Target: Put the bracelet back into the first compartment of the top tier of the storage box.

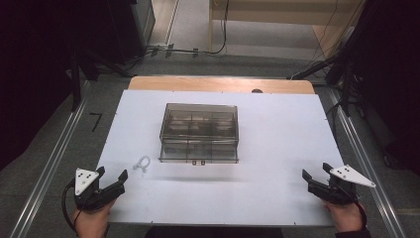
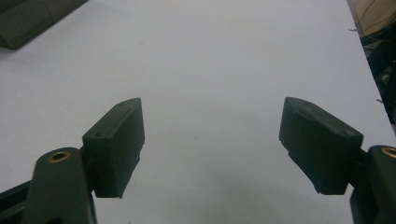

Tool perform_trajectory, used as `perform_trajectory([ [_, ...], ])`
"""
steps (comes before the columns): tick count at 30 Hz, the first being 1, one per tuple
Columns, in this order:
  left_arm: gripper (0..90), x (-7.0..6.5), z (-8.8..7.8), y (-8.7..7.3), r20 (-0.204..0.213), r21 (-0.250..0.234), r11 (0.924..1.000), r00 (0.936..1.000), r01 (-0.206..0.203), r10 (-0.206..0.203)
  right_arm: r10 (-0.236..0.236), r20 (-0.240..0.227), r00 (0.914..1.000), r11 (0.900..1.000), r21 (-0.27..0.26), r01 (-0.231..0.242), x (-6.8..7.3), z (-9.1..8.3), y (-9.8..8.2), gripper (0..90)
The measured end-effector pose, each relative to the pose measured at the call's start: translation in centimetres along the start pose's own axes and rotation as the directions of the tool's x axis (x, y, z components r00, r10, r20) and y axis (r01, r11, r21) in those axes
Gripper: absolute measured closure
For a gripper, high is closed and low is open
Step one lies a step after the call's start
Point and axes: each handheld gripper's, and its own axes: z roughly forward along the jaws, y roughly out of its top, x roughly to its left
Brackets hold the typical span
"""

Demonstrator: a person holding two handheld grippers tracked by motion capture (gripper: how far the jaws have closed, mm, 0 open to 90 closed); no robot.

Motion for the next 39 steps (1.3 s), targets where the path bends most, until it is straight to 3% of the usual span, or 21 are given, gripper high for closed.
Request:
perform_trajectory([
  [39, 22.4, -0.66, 0.78, 0.31, 0.022, 0.018, 0.9997, 0.9996, -0.017, 0.017, -0.006, -0.024, 0.9997, 1.0, 0.007, 0.006, 0.35, -0.01, 0.02, 21.1],
])
